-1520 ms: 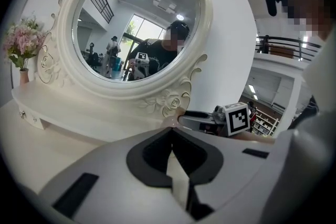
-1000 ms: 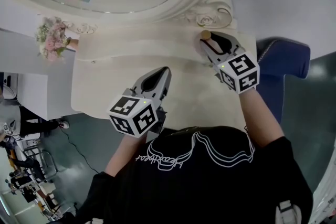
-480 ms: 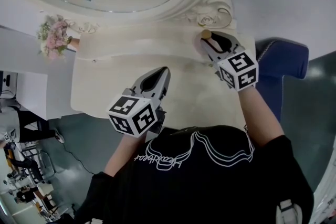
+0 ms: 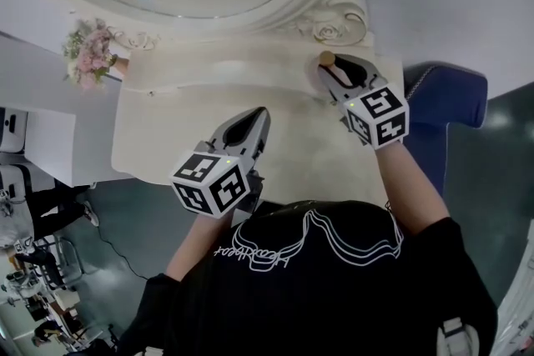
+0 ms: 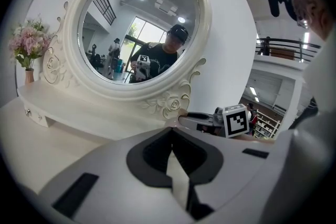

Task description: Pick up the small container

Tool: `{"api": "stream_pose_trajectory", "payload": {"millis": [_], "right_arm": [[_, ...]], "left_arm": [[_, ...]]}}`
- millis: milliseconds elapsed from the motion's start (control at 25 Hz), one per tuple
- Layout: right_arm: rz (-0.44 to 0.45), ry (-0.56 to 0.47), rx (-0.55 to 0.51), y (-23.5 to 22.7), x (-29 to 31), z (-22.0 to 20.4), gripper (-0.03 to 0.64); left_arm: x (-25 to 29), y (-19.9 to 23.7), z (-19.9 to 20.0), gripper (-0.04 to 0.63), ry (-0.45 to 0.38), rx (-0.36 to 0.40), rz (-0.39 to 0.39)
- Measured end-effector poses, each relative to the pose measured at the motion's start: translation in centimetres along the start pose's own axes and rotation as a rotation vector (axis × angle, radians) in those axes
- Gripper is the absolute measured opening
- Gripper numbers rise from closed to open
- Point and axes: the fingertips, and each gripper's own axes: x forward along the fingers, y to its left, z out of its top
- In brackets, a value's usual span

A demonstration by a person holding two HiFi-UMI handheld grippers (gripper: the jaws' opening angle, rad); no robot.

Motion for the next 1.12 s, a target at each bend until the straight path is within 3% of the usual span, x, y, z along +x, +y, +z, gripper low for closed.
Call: {"api": "stream_pose_trajectory", "payload": {"millis": [640,1120], "right_arm": [[0.094,-0.093,-0.072,5.6,-7.9,4.8,0.121],[0.131,-0.106,-0.074,9.0,-13.6,4.1,0.121]], "left_arm": [[-2.4,-3.9,-1.5,0.002,-0.063,0.006,0.021],[-4.7,-7.4,-2.4,0.002,-0.119,0.027,0.020]]}}
